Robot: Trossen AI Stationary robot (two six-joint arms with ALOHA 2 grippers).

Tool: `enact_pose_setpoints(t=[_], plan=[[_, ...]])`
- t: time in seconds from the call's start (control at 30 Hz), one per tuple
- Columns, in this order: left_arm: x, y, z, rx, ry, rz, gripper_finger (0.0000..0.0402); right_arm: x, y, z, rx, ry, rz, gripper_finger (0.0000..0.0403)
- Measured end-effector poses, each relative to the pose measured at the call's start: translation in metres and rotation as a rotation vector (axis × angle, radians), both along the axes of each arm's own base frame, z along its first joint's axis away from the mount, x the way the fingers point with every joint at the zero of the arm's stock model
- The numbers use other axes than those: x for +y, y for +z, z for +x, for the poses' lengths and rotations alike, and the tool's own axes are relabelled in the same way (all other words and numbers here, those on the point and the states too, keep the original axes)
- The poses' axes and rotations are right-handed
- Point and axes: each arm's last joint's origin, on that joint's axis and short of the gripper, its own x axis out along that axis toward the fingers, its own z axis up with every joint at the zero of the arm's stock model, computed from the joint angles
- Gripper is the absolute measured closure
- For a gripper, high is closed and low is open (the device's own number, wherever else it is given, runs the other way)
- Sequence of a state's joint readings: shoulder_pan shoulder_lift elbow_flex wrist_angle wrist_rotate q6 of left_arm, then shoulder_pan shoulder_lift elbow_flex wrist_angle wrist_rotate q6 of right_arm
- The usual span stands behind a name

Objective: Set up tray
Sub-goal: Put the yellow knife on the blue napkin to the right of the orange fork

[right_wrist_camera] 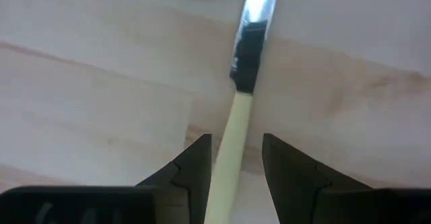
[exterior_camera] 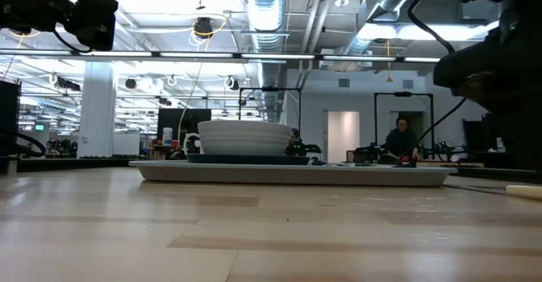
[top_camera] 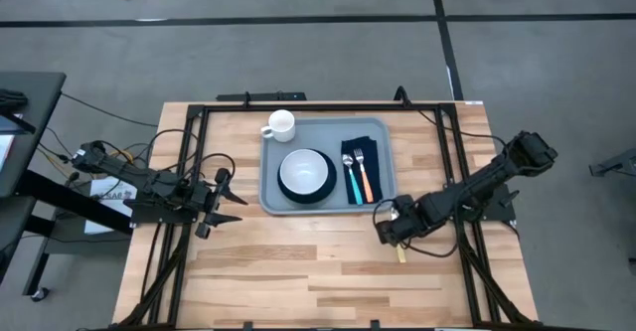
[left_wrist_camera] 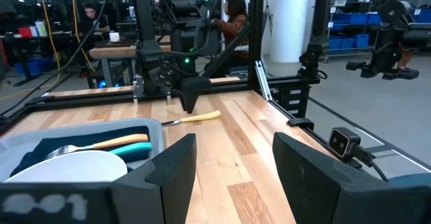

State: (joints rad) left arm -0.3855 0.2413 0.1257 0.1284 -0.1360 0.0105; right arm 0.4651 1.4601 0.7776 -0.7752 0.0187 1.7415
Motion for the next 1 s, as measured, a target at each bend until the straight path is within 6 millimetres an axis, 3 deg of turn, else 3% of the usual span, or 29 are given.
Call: enact_pose_setpoints(t=[0.37, 0.83, 1.0], plan=[[0.0, -0.001, 0.0, 0.006, 0.0, 0.003, 0.0214, -0.012, 0.0, 0.006, -0.009, 0.033, -0.021, 0.0281], [0.0, -0.001, 0.0, 0.011, 0.001, 0.006, 0.0214, -0.018, -0.032, -0.004, -0.091, 0.014, 0.034, 0.0281], [0.0, -0.001, 0.0, 0.012, 0.002, 0.007, 0.0214, -0.019, -0.034, -0.007, -0.06, -0.015, 0.034, 0.0281]])
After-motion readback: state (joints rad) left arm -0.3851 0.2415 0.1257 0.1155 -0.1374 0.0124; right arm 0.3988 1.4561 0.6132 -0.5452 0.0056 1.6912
